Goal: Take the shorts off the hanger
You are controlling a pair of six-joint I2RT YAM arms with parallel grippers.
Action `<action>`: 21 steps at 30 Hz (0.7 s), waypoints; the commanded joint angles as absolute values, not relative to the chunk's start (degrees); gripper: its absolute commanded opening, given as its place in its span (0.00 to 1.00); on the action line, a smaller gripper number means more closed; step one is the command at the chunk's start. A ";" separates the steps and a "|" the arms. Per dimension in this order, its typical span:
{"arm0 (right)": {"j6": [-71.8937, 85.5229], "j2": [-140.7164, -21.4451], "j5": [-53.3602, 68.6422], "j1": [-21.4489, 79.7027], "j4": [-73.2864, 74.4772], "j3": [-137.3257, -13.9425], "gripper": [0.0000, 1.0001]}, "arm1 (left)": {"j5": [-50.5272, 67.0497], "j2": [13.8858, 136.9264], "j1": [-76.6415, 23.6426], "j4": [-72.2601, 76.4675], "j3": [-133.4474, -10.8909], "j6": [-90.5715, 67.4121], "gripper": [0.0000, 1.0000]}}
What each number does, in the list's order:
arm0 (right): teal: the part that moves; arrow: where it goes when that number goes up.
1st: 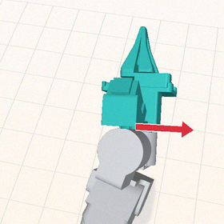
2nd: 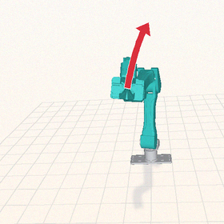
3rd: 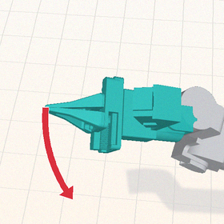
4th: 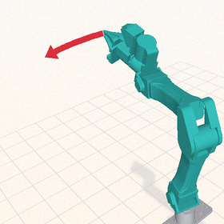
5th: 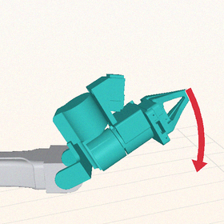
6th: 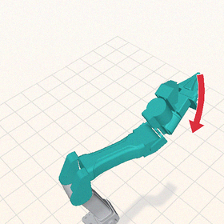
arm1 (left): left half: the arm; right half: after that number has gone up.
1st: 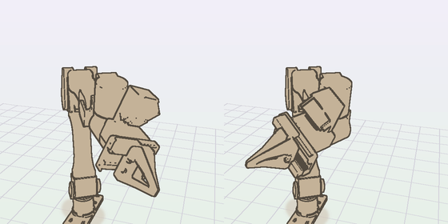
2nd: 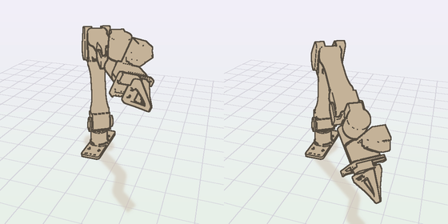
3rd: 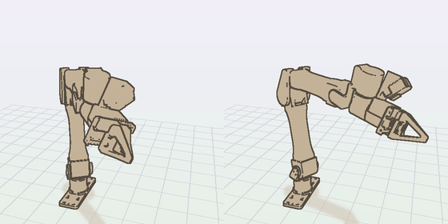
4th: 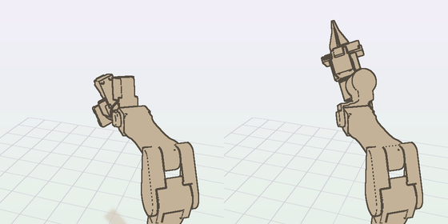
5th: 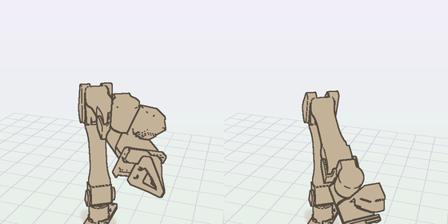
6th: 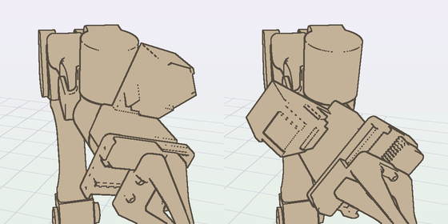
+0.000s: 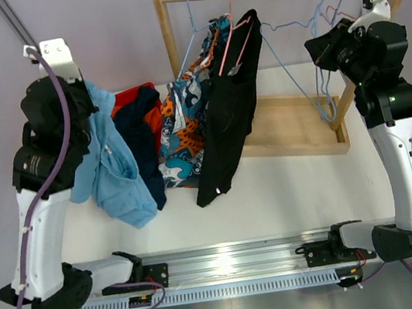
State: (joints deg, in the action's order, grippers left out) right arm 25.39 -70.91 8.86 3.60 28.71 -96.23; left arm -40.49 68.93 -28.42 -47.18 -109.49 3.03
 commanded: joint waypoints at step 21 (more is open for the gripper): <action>23.02 -62.31 6.59 3.43 43.68 -102.29 0.99 | -8.70 111.45 1.32 -40.34 -131.58 -13.01 0.99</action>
State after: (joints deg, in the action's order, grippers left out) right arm 23.49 -64.51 7.20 3.55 43.13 -96.25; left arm -12.08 111.31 1.13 -40.14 -128.16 -8.88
